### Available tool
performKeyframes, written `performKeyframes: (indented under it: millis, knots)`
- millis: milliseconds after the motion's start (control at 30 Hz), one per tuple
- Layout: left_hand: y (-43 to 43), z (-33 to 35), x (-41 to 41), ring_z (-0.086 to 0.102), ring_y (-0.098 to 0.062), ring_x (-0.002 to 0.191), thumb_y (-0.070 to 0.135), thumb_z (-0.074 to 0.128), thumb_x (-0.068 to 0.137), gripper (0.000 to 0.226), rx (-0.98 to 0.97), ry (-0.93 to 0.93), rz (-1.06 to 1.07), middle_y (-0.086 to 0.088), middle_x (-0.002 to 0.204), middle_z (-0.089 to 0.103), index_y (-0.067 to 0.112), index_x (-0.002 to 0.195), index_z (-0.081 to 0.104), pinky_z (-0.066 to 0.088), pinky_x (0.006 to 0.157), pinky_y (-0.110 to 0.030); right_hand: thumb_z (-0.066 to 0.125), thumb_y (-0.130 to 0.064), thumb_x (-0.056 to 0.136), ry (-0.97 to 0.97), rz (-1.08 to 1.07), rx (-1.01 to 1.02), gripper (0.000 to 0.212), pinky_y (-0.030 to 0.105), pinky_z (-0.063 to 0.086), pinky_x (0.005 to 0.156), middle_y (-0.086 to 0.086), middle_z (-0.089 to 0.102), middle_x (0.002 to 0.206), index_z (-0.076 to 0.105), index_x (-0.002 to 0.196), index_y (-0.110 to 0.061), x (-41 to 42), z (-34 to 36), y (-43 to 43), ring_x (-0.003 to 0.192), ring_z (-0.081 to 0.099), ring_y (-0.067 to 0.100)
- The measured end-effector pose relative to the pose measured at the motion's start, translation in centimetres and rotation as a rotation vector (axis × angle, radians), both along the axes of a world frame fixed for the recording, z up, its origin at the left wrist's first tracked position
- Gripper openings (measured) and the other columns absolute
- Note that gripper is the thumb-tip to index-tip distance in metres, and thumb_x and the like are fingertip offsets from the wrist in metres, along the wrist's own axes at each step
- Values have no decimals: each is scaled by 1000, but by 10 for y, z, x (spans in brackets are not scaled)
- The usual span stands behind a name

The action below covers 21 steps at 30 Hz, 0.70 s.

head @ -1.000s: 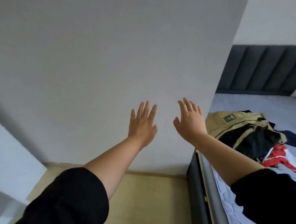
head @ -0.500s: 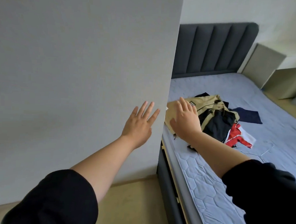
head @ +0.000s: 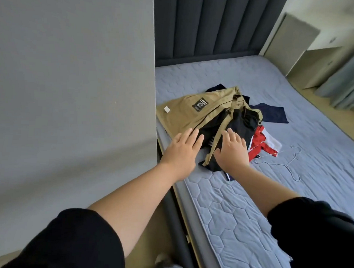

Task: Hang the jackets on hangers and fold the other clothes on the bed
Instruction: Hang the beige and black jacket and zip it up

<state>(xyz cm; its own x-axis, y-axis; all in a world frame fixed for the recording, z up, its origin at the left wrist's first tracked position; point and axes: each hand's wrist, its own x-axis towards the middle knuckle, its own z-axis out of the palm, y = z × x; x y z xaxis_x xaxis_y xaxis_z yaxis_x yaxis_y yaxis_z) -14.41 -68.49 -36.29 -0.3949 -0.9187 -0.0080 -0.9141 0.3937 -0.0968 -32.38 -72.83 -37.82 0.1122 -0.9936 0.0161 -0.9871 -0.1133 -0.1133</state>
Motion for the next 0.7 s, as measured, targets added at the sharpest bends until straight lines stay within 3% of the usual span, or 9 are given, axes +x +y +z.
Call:
performKeyframes:
  millis: [267,433,700]
  knots:
    - [-32,-156,-32,-8,-29,146,24,41,98,74,185,76,165,-12,158,-12,15,151,-9,11,119,-45,54,-27,90,-12,-57,166,68,43,25,111,9,24,153,21,148,-16,-37,-180,-11,136,30,31]
    - [-39,-246,-30,-4,-29,147,29,36,99,71,182,145,252,-11,158,-11,17,151,-11,15,117,-45,53,-31,90,65,-101,229,78,51,22,112,6,5,159,6,151,-24,-48,-268,-27,142,20,30]
    - [-48,-360,-43,0,-28,147,31,36,99,70,98,254,360,-9,159,-9,19,151,-8,17,117,-45,54,-6,85,393,25,119,95,66,16,108,12,-21,156,-8,151,-35,-40,-353,-95,144,-5,37]
